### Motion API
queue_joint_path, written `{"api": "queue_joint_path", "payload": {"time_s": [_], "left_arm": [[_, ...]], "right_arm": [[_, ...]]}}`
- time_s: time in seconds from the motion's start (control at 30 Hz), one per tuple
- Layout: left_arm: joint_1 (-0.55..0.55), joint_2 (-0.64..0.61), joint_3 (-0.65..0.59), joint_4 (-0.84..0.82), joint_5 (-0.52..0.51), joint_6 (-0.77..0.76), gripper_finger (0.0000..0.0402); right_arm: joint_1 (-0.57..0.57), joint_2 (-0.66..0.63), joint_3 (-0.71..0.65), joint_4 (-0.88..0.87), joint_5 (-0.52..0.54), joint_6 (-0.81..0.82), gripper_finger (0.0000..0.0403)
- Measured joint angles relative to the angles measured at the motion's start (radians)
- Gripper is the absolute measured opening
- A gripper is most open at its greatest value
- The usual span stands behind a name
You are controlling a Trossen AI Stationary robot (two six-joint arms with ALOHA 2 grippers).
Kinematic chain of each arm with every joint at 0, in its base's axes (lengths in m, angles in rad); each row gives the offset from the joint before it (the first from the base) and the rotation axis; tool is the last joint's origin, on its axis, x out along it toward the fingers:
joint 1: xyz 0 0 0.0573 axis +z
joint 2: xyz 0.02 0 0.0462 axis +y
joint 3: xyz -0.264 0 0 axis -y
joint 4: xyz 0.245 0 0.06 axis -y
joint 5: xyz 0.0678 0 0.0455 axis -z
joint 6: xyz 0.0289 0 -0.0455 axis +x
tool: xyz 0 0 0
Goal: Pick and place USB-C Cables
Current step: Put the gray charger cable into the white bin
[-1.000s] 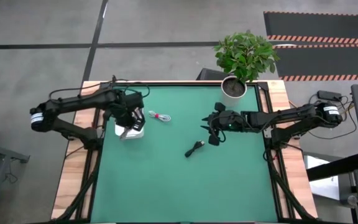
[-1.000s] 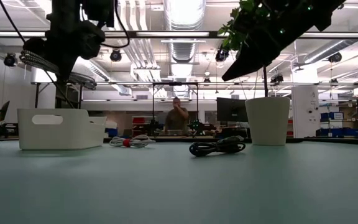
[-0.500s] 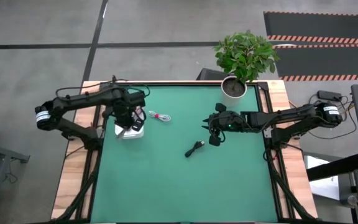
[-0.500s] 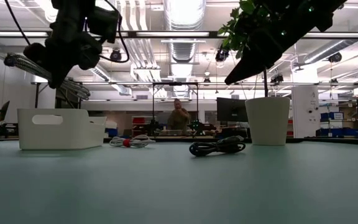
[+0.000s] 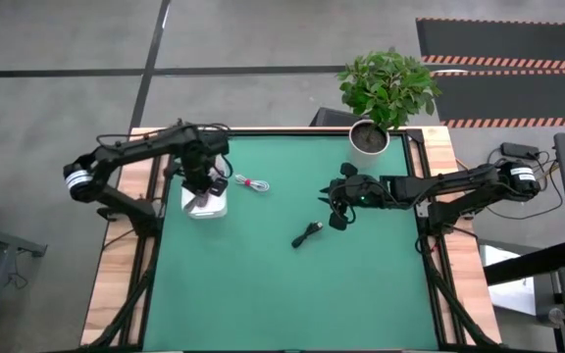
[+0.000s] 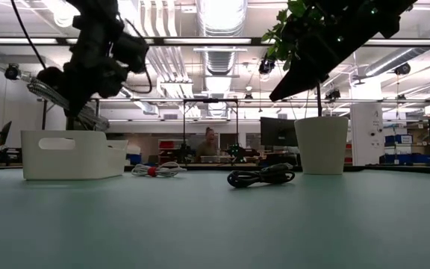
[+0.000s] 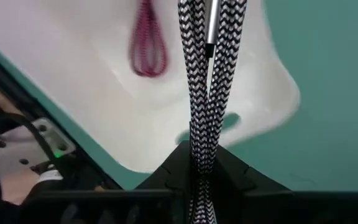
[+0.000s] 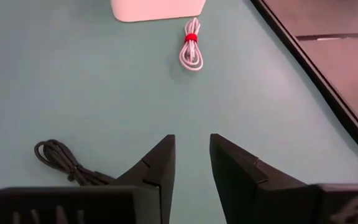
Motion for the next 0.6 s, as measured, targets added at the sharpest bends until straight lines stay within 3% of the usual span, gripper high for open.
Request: {"api": "queue_joint_path", "payload": {"time_s": [0.6], "left_arm": [[0.091, 0.041, -0.008, 0.027, -0.094, 0.103, 0.0022]], "right_arm": [[0.000, 0.000, 0.000, -0.014, -0.003, 0.033, 0.0069]]}}
